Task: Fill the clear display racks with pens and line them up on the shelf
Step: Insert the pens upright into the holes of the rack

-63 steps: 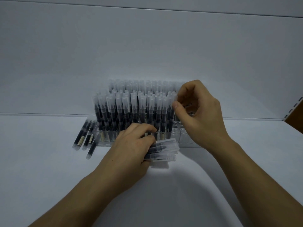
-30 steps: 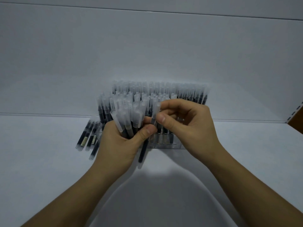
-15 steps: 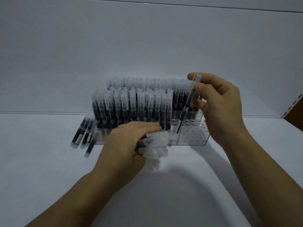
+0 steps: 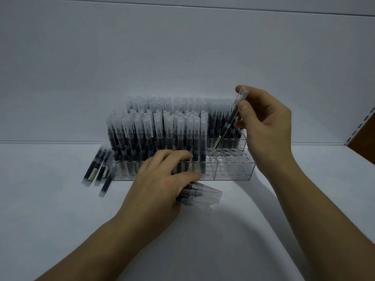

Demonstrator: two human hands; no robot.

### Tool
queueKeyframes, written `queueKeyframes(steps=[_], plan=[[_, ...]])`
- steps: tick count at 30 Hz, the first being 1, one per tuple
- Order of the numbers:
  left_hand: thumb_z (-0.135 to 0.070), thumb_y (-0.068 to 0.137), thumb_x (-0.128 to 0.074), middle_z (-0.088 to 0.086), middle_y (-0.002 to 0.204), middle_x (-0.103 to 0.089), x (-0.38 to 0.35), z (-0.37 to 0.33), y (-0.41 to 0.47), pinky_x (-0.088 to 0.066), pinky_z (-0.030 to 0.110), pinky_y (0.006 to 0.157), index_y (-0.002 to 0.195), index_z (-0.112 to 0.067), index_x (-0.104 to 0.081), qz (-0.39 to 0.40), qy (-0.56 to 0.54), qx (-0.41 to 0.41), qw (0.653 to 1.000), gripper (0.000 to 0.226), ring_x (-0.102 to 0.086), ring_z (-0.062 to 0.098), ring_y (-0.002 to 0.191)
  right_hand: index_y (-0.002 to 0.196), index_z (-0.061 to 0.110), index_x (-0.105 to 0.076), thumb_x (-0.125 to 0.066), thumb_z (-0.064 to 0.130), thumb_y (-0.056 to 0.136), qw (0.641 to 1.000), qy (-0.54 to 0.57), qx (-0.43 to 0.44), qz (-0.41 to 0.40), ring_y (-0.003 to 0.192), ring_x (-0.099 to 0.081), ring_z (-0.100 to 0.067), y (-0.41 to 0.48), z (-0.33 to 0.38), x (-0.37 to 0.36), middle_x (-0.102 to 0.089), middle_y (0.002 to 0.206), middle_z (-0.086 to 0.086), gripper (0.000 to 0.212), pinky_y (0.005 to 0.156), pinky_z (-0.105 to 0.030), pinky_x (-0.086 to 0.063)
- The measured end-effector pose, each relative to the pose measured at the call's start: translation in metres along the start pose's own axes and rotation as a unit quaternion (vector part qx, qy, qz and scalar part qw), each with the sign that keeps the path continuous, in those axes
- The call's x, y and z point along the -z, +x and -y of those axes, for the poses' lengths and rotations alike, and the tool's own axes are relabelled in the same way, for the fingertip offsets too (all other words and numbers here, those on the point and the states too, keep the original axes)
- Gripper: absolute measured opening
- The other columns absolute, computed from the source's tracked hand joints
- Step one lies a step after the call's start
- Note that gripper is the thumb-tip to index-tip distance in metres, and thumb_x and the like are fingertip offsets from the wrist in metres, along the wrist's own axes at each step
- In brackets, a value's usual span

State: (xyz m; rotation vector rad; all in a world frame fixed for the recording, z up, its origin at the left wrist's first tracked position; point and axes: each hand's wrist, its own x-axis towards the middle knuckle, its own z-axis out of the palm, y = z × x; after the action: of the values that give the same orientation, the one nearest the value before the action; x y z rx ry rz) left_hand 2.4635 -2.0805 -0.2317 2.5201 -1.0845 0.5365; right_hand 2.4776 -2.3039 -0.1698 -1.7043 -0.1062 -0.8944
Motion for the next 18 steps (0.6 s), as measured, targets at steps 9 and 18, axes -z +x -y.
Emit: queueKeyframes(steps=[9,18], plan=[[-0.012,0.067,-0.083,-0.009,0.127,-0.058,-0.003,0.001,0.003,-0.051,0.050,0.087,0.112,-0.032,-0.070,-0.013,-0.009,0.024,1.000,0.051,-0.051,0.021,0.117,0.119,0.022,-0.068,-0.057,0.005,0.103,1.000,-0.003,0.007,0.015,0.086,-0.063,-0.008,-0.002,-0.001,-0.003,-0.071,0.101,0.001,0.026,0.079,-0.044,-0.061],[-0.009,0.066,-0.062,-0.013,0.109,-0.061,-0.001,0.009,0.002,-0.051,0.047,0.075,0.104,-0.026,-0.070,-0.055,-0.022,0.025,0.998,0.042,-0.053,0.018,0.098,0.124,0.018,-0.069,-0.059,0.006,0.101,0.997,-0.026,0.033,0.062,0.096,-0.066,-0.007,-0.007,-0.005,-0.012,-0.072,0.111,0.006,0.028,0.084,-0.029,-0.056]])
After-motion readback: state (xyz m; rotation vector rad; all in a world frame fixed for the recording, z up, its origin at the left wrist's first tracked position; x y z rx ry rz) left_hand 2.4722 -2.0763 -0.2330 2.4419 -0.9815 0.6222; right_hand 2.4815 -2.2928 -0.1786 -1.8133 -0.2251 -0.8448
